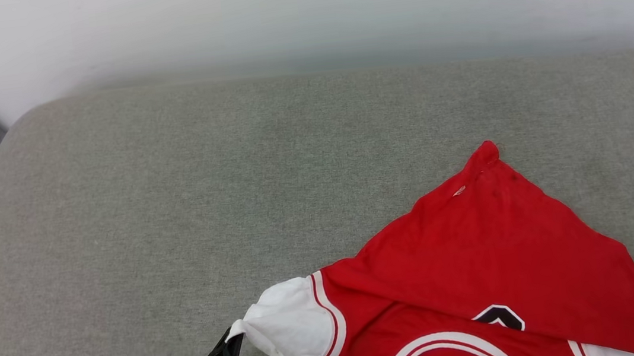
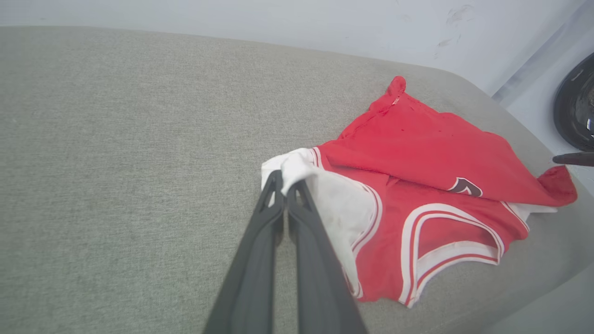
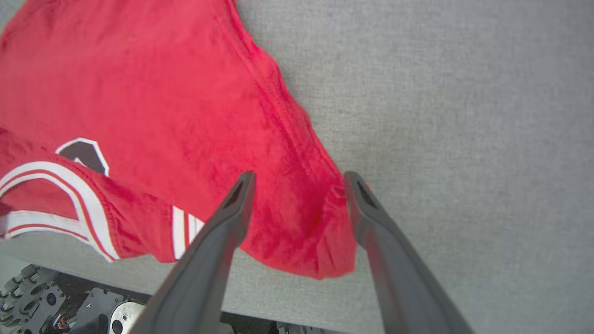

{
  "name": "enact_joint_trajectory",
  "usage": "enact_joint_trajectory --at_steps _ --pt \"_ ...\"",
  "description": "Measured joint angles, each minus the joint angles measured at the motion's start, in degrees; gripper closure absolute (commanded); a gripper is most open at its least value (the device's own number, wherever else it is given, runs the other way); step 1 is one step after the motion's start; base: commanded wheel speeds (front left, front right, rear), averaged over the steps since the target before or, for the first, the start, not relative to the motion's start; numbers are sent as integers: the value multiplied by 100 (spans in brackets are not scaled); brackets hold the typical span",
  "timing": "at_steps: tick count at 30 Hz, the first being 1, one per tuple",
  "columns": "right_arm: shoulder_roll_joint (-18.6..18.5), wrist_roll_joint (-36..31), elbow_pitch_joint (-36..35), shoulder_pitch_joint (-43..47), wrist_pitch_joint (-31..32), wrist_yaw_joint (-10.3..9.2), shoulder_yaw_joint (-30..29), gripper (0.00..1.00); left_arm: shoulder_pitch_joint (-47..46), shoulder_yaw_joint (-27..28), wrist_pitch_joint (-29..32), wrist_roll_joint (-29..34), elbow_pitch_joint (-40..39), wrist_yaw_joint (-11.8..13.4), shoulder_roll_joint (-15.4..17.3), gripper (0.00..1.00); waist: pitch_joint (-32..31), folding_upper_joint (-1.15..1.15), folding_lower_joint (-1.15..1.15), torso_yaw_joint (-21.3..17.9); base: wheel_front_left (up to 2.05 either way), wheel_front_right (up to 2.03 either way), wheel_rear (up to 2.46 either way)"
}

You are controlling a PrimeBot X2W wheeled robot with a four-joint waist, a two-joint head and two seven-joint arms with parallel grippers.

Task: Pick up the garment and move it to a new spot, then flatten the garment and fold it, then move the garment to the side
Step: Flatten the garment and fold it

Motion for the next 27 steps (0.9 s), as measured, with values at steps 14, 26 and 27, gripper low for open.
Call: enact_joint_trajectory --at_steps 14,26,27 --pt "-88 -547 -475 -2302 800 0 1002 0 -443 -240 56 260 -303 -67 -178 100 692 0 2 479 0 0 0" --pt "-87 -1045 1250 -3825 838 0 1583 0 -1180 -686 44 581 -43 -375 -643 100 1489 0 2 1245 0 0 0" --pt "-113 -1079 1368 -3892 833 0 1608 0 -1209 -721 43 604 -45 -397 -699 100 1549 0 2 1305 0 0 0"
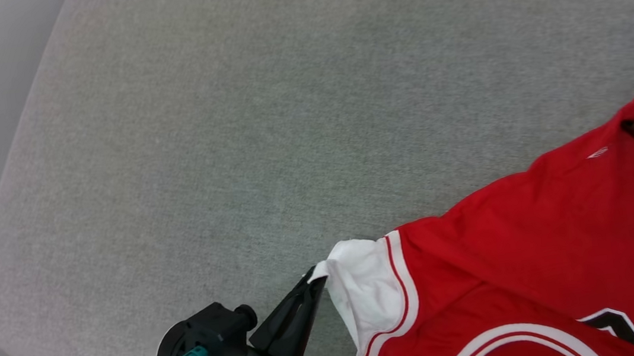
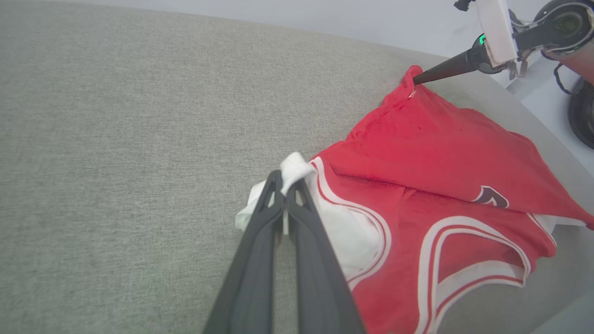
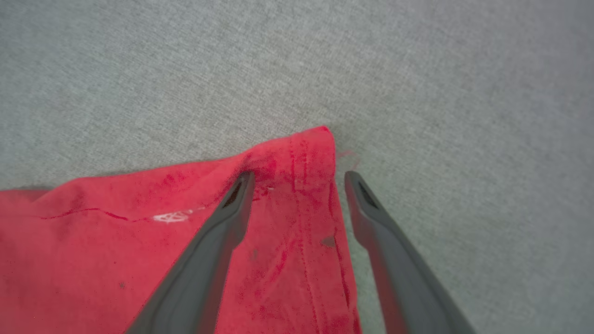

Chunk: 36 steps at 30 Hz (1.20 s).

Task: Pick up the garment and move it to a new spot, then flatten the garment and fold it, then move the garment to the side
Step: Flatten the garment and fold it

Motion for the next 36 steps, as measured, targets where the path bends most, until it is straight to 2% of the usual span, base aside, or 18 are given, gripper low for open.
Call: enact_joint_trajectory --at_steps 5,14,15,16,17,25,31,36 --pt "-132 -124 411 -219 -90 0 55 0 -119 -115 -20 43 48 -55 -131 100 252 0 0 287 0 0 0" --pt "-356 -97 580 -276 -197 -3 280 0 -125 -148 -102 13 199 -80 -182 100 419 0 -2 589 0 0 0" --pt "-382 -74 582 -258 -190 -12 308 4 -126 -149 -103 11 208 -81 -186 100 414 0 -2 603 0 0 0" --pt "-402 -41 583 -250 -180 -12 332 73 -126 -146 -120 4 216 -81 -187 100 406 0 -2 611 0 0 0" --pt "-412 -4 583 -241 -164 -16 345 100 -127 -143 -120 2 223 -81 -187 100 399 0 -2 614 0 0 0" --pt "-311 127 643 -152 -198 -11 499 100 -136 -64 -172 -46 277 -70 -141 100 224 0 -1 493 0 0 0" --pt "-169 203 795 -44 -667 -9 630 100 -134 101 -196 -88 236 5 36 100 -121 0 -1 303 0 0 0" --pt "-109 443 769 -119 -1176 0 691 100 -108 339 -185 -88 66 119 345 100 -538 0 -1 88 0 0 0"
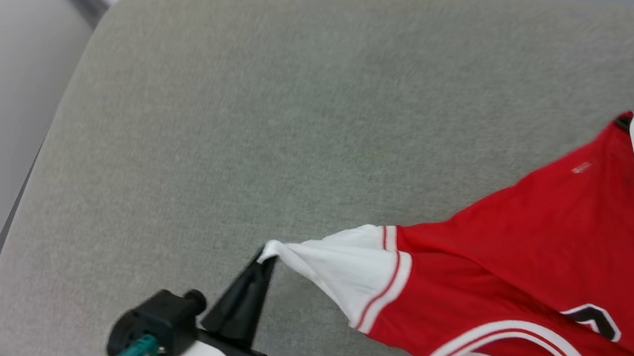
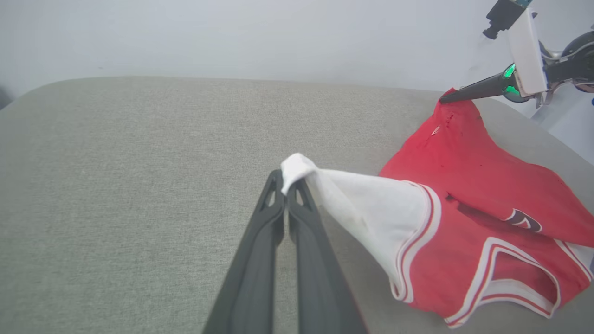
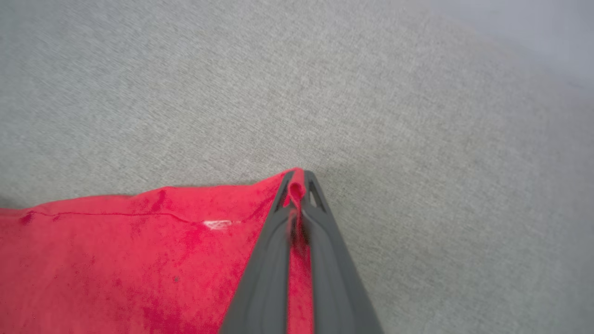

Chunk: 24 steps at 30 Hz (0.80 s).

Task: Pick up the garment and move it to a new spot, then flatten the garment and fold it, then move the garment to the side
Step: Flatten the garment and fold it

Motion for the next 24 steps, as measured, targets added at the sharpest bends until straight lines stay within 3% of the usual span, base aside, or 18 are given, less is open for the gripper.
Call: enact_joint_trajectory --at_steps 10,24 --pt "-192 552 -583 -427 -728 0 231 100 -149 645 122 289 -751 269 887 100 -789 0 0 -629 0 0 0" --pt "-186 784 -1868 -1203 -998 0 65 100 -1043 1989 330 123 -1683 526 1706 100 -1356 0 0 -1654 0 0 0"
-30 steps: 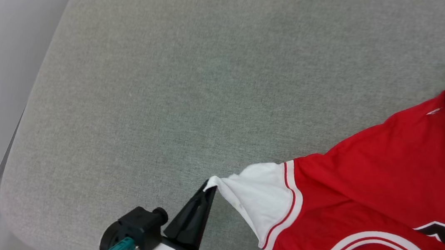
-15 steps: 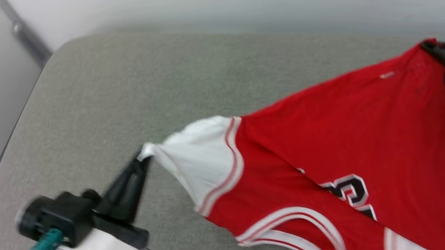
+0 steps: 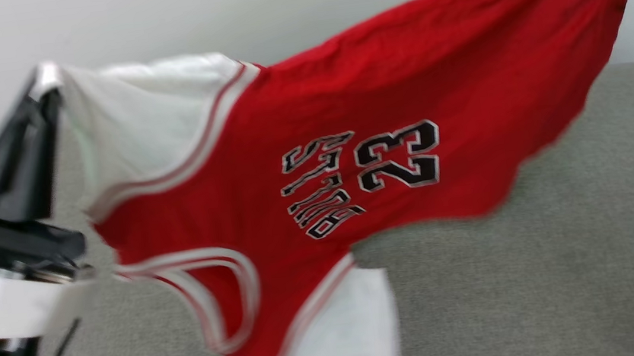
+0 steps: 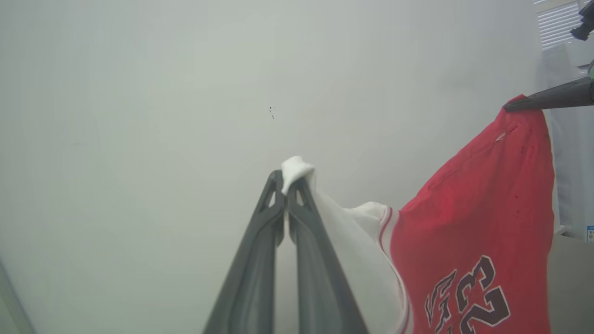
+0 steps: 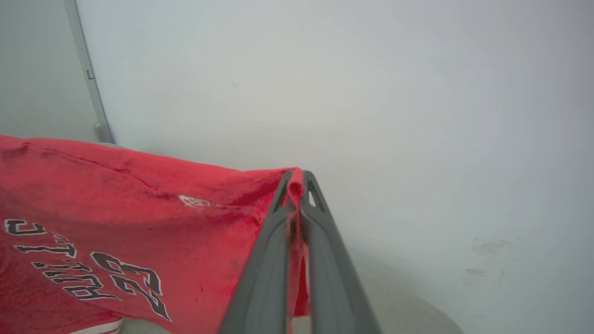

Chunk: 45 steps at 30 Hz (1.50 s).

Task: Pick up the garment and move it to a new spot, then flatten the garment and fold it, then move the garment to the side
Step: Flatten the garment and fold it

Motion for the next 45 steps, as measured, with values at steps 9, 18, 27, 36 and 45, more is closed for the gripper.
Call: enact_joint_trajectory --at_steps 9,18,27,36,45 --pt "126 -110 -734 -140 116 0 -342 100 -844 661 148 -142 -256 43 331 100 -33 0 0 -453 0 0 0" --pt "261 -300 -1278 -300 222 0 -631 100 -1713 1000 309 -276 -135 31 515 100 245 0 0 -659 0 0 0" --pt "322 -487 -1396 -954 159 0 -867 100 -3248 909 455 -389 656 -269 523 100 1050 0 0 -719 0 0 0" --pt "279 -772 -782 -2265 -168 0 -712 100 -5581 520 521 -466 1927 -639 36 100 2157 0 1 -717 0 0 0" --pt "394 -1596 1038 -4125 -1438 1 -86 100 -8346 -194 153 133 4493 -1138 -879 100 3427 0 2 -623 0 0 0"
